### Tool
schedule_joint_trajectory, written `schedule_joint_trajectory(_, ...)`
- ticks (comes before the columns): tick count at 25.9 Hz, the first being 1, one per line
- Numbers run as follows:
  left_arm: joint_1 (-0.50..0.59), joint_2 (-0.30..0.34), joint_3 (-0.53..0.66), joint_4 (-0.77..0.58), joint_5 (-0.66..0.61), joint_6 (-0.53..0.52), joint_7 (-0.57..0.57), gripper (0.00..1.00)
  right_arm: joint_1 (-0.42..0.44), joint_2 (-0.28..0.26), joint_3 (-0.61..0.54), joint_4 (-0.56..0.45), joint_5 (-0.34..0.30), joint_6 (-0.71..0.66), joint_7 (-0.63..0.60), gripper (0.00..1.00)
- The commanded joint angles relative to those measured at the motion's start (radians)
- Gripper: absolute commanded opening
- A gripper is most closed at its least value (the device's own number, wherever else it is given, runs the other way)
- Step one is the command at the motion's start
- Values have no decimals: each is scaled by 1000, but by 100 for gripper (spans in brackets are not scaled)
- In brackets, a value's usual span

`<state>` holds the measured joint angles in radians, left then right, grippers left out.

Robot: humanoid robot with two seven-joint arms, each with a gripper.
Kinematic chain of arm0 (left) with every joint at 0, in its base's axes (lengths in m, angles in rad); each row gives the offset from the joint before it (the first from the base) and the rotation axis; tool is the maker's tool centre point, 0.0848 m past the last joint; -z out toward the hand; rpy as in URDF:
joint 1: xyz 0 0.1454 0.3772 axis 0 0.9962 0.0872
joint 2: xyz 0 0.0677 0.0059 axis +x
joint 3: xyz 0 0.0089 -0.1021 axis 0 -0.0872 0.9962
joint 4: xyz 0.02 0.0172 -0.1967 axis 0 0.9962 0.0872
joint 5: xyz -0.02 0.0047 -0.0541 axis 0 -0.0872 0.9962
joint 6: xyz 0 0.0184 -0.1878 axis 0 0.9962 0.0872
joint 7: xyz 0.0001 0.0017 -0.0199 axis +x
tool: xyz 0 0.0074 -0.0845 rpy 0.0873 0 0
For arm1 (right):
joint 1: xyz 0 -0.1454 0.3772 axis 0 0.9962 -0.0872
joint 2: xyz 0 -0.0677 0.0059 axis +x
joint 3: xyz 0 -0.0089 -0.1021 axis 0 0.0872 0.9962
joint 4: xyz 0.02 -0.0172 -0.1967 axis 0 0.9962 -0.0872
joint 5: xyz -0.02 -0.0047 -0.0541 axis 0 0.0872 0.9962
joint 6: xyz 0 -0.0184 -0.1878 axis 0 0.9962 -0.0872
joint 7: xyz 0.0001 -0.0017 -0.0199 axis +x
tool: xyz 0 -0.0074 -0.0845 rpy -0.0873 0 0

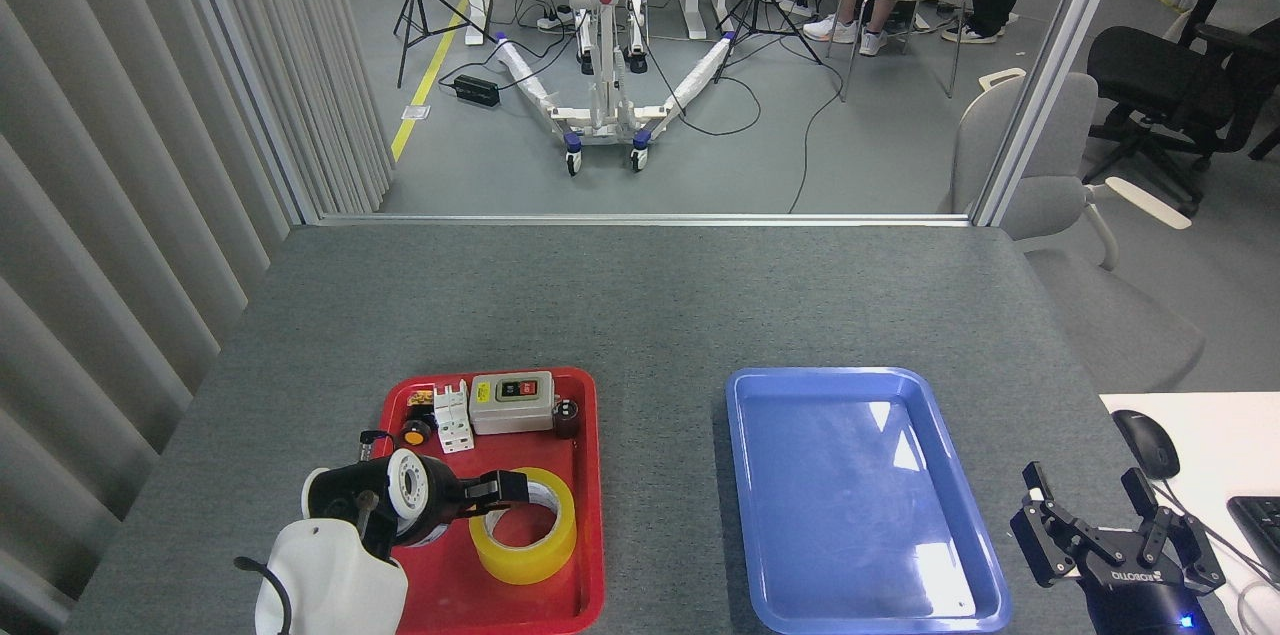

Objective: Place and move tape with both arms
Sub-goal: 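Move the left hand over the yellow tape roll in the red tray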

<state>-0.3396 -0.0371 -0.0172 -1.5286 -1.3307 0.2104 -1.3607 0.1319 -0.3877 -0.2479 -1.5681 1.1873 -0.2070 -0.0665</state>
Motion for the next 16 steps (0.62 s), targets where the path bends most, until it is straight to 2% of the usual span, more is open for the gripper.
schedule_joint_trajectory(1,-9,0,-4,27,-7,0,5,100,-2,0,-1,0,0,0,1,99)
schedule_joint_trajectory(11,-21,3,-18,131,-15,0,48,100,0,0,1,0,2,0,1,99)
schedule_joint_trajectory(16,-36,6,-47,226,-15,15,91,100,0,0,1,0,2,0,1,99)
